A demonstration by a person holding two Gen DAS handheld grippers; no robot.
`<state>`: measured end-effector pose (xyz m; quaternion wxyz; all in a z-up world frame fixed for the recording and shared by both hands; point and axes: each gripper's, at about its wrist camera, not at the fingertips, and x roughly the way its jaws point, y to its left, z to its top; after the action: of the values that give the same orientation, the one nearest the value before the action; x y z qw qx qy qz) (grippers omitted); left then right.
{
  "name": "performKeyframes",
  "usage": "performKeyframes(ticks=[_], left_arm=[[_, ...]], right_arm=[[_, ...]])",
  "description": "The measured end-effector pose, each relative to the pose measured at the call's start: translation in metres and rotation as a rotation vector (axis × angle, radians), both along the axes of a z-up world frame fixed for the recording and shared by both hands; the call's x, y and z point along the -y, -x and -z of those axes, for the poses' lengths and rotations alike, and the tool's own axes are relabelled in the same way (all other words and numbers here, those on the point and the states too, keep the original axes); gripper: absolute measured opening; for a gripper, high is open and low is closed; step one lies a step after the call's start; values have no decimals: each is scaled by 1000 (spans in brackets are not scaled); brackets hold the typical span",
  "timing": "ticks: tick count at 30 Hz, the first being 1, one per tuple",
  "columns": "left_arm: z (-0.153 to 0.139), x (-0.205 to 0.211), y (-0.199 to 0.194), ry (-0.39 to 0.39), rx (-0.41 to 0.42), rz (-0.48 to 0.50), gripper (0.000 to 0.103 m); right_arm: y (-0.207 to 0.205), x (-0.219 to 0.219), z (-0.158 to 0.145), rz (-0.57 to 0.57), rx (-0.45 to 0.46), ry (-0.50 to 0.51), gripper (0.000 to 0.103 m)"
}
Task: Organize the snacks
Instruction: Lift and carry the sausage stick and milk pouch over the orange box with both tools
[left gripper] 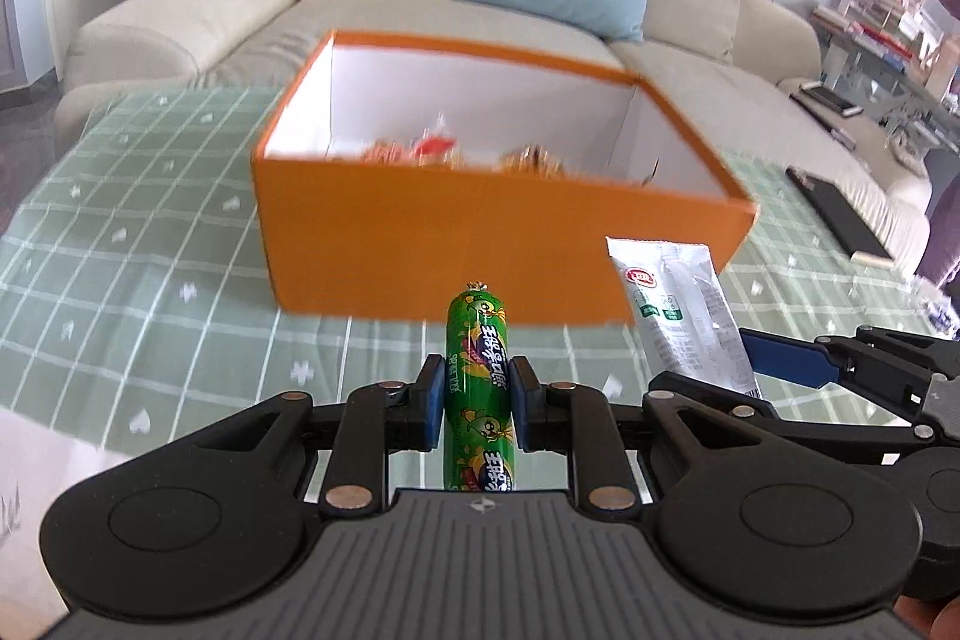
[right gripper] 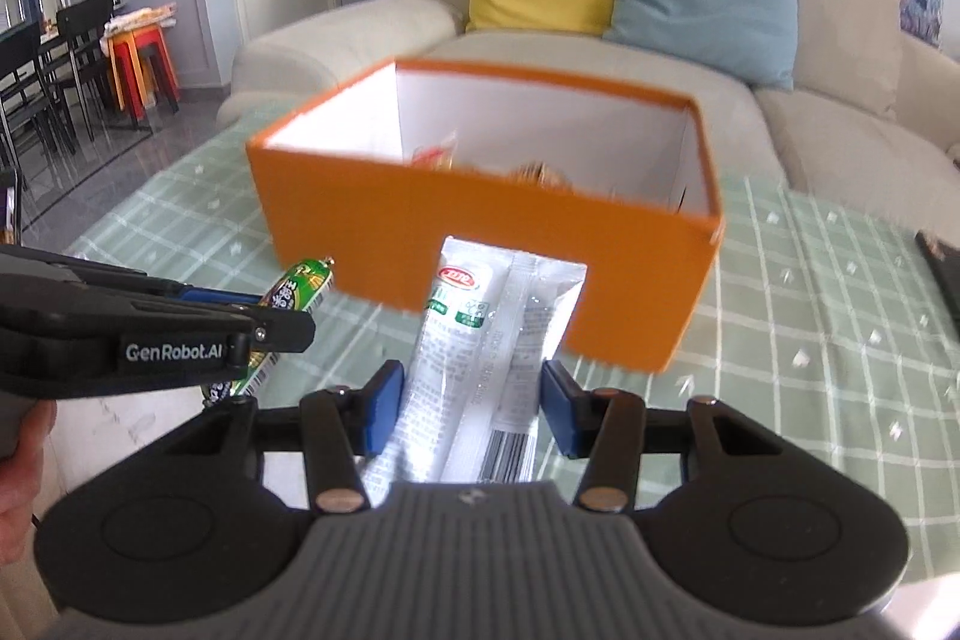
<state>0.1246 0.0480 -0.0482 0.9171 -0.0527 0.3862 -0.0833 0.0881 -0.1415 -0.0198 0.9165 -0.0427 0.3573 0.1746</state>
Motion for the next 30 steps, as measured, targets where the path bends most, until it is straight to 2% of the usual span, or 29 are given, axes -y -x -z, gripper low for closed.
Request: performKeyframes(ticks=[10, 16, 18, 21, 30], left_arm=[[-48, 4, -39, 28, 104, 23, 24], [-60, 2, -86, 85, 88, 36, 24], [-58, 0, -104, 117, 61, 35, 24], [-52, 1, -125, 108, 41, 38, 24], [-20, 3, -176, 116, -62, 41, 24]], right_arm=[[-48, 21, -52, -4, 60, -43, 48], [-99, 23, -76, -20, 48, -60, 48], [-118, 22, -77, -24, 35, -54, 48], [-149, 18, -72, -26, -14, -52, 48], [-216, 6, -34, -50, -115, 34, 48]])
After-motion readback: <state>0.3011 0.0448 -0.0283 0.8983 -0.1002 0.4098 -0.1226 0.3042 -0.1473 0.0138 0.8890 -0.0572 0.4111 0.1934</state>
